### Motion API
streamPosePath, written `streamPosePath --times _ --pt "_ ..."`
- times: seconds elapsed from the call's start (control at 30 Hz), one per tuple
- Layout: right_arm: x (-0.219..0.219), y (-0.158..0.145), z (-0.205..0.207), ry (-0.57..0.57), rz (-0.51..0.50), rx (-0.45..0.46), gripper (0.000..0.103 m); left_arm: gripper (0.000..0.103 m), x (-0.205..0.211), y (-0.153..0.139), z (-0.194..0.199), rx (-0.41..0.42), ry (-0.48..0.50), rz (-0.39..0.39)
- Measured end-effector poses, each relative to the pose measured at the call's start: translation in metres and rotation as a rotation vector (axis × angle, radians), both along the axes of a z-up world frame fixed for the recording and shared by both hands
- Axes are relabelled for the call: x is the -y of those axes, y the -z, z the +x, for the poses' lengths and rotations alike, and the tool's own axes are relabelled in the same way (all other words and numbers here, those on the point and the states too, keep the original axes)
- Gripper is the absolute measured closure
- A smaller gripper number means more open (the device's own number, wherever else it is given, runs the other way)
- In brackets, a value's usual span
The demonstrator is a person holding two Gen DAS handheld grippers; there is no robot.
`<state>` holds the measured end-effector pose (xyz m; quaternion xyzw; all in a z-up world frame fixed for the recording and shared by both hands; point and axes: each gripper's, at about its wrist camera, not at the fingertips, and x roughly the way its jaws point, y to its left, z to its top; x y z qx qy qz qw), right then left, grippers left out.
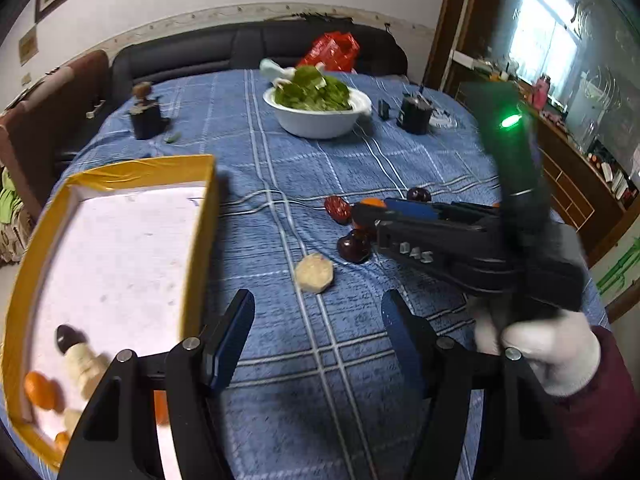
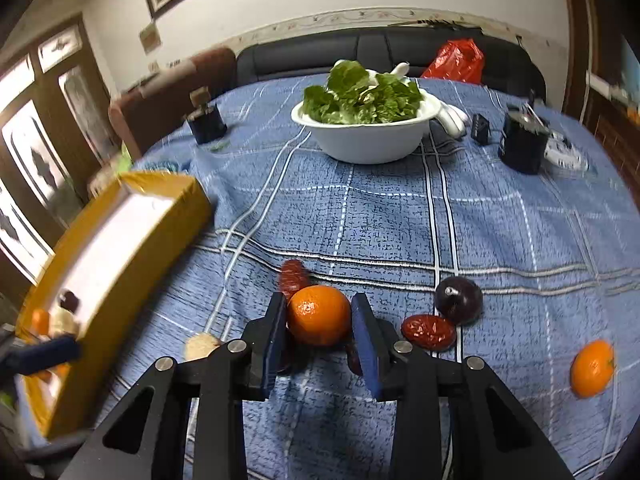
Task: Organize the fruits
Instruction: 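Grasp a pale round slice with the left tool while the right tool grasps an orange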
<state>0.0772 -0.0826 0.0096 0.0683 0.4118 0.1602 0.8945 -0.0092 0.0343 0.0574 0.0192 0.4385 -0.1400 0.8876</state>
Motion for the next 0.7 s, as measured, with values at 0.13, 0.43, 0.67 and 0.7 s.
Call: streamPosePath --times 0.13,0.43,0.67,0.7 --pt "0.02 -0.01 -0.006 0.034 0.089 0.023 0.068 0.038 0.013 0.015 0.019 -0.014 0.011 0.047" --pt "0.041 -0.014 -0.01 0.067 0.179 0.036 0.067 0.075 0.029 0.049 0.047 -0.043 0.009 0.113" --pt "0.053 -0.011 -0.011 0.111 0.168 0.046 0.067 0.075 0.014 0.033 0.042 -0.042 0.005 0.049" --pt "0.054 -0.01 -0.011 0.117 0.161 0.049 0.067 0.075 0.011 0.028 0.039 -0.042 0.005 0.034"
